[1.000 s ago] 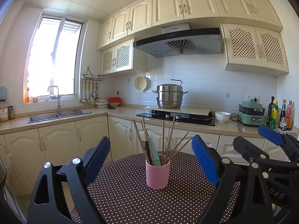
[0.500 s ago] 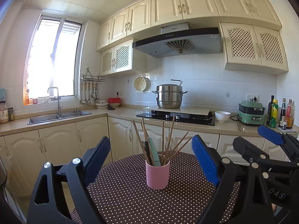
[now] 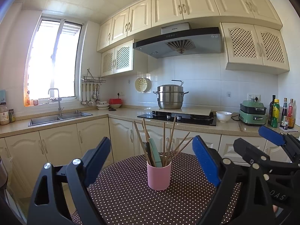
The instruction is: Organize utensils
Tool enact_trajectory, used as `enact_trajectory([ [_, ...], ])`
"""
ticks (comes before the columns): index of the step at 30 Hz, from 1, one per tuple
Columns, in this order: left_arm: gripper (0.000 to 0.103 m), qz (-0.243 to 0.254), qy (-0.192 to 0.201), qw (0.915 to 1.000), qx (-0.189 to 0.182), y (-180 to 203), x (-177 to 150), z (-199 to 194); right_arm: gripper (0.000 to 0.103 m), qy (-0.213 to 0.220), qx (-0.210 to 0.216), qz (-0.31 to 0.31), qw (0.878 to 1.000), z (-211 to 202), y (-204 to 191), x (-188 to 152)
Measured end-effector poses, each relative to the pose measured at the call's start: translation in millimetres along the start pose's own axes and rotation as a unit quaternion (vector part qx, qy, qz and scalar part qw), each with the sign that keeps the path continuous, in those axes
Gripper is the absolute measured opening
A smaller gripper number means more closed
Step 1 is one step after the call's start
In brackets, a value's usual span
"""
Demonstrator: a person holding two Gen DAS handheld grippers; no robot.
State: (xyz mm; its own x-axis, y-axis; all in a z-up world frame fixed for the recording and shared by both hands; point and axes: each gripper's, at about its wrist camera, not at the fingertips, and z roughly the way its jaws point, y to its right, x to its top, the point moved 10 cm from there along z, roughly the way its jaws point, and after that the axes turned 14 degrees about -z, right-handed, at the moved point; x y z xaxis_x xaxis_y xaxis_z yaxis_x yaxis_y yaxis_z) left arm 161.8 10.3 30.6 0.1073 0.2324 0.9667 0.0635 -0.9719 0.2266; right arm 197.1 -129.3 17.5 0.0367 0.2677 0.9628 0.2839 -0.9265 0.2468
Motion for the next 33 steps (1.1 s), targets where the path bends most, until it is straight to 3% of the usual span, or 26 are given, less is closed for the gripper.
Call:
enact_trajectory([
  [33,0.087,0.003,-0.005,1.0000,0.002,0.4,-0.1,2.5,0.082,-0.008,0.009,0.007,1.000,6.4,-2.1,-2.9],
])
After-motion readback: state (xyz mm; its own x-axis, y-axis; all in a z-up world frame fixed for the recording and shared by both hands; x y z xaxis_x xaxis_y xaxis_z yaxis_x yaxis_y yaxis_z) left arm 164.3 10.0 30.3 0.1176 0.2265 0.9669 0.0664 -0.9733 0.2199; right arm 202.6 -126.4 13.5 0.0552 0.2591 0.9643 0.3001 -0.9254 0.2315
